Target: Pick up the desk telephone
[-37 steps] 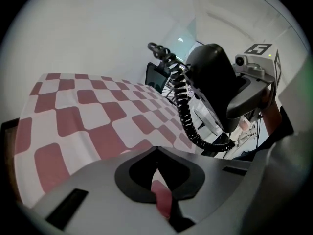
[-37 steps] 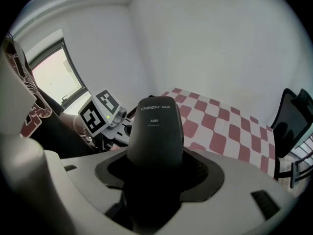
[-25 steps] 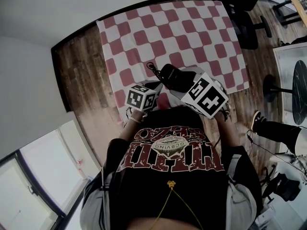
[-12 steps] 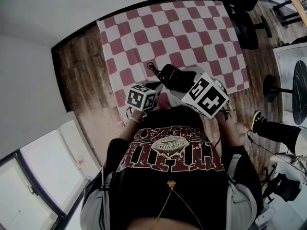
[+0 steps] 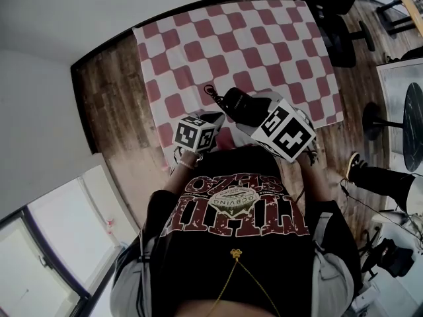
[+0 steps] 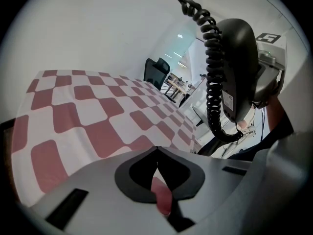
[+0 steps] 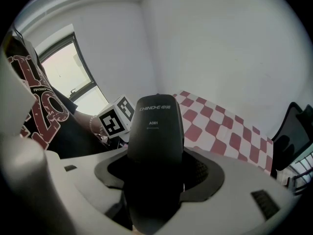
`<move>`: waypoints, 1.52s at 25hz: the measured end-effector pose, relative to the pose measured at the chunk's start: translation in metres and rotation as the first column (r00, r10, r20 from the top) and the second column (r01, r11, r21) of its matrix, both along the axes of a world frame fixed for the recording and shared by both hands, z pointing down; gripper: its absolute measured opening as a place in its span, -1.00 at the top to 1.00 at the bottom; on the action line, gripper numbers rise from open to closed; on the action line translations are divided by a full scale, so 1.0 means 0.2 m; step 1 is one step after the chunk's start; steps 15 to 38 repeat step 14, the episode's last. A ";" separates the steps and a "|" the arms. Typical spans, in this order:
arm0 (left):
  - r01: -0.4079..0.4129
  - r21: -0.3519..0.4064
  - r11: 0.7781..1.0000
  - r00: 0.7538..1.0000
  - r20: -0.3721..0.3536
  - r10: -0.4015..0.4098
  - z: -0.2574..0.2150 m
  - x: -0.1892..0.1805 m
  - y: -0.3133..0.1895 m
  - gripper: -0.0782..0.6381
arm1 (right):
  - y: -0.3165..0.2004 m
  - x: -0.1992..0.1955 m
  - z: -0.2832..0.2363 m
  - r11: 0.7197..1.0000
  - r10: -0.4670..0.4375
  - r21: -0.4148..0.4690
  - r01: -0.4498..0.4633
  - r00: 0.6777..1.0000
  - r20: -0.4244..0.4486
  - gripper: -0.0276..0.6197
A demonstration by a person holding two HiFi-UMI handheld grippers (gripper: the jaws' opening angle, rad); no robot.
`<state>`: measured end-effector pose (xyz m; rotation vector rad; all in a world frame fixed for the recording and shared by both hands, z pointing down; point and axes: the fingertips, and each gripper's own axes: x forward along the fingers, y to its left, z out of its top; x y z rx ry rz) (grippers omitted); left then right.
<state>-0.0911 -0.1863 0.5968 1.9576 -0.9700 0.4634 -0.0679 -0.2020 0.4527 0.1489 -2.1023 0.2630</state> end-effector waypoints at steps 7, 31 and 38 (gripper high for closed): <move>0.005 -0.003 1.000 1.000 -0.006 -0.005 0.00 0.00 0.00 0.76 | 0.00 0.00 0.02 1.000 0.002 -0.016 -0.002 1.000 -0.007 0.04; 0.012 -0.012 1.000 1.000 -0.012 -0.012 0.01 -0.01 0.00 0.76 | -0.01 0.01 0.05 1.000 0.004 -0.019 -0.004 1.000 -0.021 0.04; 0.012 -0.012 1.000 1.000 -0.012 -0.012 0.01 -0.01 0.00 0.76 | -0.01 0.01 0.05 1.000 0.004 -0.019 -0.004 1.000 -0.021 0.04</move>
